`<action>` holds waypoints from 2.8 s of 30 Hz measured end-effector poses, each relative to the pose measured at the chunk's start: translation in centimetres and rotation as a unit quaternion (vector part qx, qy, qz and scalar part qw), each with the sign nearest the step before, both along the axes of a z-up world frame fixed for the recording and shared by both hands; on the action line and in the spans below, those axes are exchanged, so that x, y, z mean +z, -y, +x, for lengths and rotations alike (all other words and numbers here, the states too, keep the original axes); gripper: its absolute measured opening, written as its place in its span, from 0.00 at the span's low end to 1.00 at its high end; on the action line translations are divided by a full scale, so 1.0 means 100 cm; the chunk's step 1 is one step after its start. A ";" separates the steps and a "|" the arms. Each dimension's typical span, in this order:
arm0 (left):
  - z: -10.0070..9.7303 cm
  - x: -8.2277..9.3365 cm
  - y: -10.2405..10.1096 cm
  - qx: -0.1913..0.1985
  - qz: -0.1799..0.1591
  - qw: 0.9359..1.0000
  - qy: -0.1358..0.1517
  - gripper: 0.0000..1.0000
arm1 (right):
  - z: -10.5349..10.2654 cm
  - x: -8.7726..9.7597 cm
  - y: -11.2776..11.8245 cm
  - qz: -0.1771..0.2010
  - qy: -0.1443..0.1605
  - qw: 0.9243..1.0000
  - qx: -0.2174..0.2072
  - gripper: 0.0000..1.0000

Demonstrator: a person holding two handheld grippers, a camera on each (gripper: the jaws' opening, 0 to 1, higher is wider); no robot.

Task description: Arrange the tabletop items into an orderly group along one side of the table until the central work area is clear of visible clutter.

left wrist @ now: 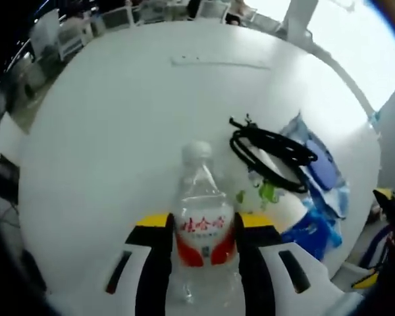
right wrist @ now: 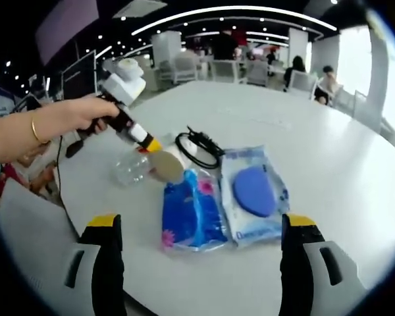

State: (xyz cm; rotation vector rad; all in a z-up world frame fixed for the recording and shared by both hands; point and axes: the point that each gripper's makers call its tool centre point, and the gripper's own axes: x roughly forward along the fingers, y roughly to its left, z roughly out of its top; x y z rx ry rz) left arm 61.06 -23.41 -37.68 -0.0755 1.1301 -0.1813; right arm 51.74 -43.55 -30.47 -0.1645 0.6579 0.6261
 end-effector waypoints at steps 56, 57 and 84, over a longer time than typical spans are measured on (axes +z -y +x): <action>-0.026 0.072 -0.029 0.083 -0.020 0.977 0.196 0.33 | -0.004 0.000 -0.007 -0.002 0.000 1.000 0.016 0.99; -0.028 0.072 -0.028 0.084 -0.020 0.977 0.195 0.33 | -0.004 0.001 -0.008 0.001 0.001 1.000 0.016 0.99; -0.047 0.065 -0.010 0.105 -0.009 0.975 0.196 0.33 | -0.008 0.000 -0.013 -0.006 -0.001 0.999 0.032 0.99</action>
